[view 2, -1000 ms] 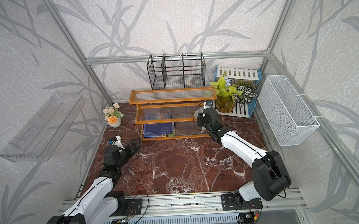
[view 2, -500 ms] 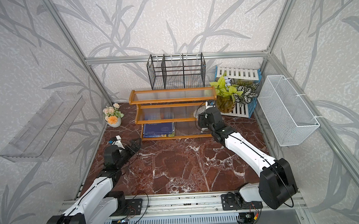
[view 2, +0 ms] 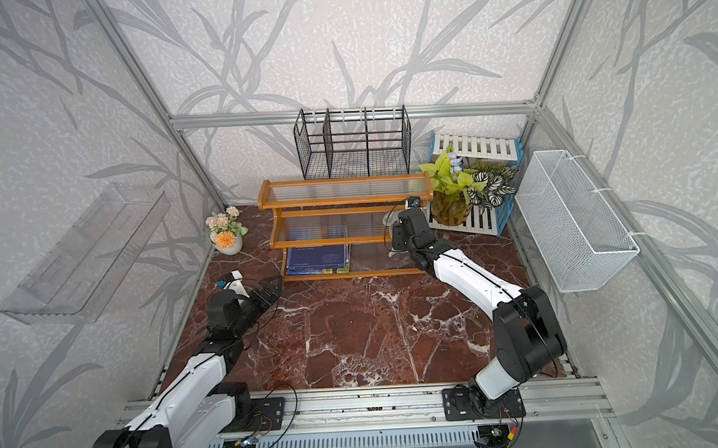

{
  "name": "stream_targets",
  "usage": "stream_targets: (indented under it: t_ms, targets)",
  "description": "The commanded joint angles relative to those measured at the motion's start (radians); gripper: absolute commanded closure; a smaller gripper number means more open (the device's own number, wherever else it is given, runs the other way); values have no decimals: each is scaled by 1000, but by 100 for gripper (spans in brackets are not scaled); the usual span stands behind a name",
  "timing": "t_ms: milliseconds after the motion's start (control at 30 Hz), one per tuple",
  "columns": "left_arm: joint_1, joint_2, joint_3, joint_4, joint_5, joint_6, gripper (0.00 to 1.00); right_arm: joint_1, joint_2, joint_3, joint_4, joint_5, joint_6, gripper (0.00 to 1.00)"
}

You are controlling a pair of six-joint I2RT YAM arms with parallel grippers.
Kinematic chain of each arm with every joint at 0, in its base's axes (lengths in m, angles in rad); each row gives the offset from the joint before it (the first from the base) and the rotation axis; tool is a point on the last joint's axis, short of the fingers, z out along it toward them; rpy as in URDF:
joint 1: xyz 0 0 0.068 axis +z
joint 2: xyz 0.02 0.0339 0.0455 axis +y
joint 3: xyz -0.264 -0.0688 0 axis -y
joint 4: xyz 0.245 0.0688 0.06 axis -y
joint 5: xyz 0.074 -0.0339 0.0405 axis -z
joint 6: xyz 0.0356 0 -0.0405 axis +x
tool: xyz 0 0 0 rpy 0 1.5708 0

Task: Wipe the bookshelf clean with a cloth
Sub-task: Wipe the dust from the shelf.

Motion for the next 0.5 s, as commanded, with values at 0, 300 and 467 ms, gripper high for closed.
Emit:
stream_targets:
  t_ms: [0,300,467]
  targets:
    - [5,-2,25,18,7,2,0,2,33,27,-39,-2,17,51]
    - [6,-9,31,13,6,3,0,2,26,11,-42,-65,25,97]
    - [6,-9,32,12,6,0,0,10,-66,-32,29,-175,-12,100]
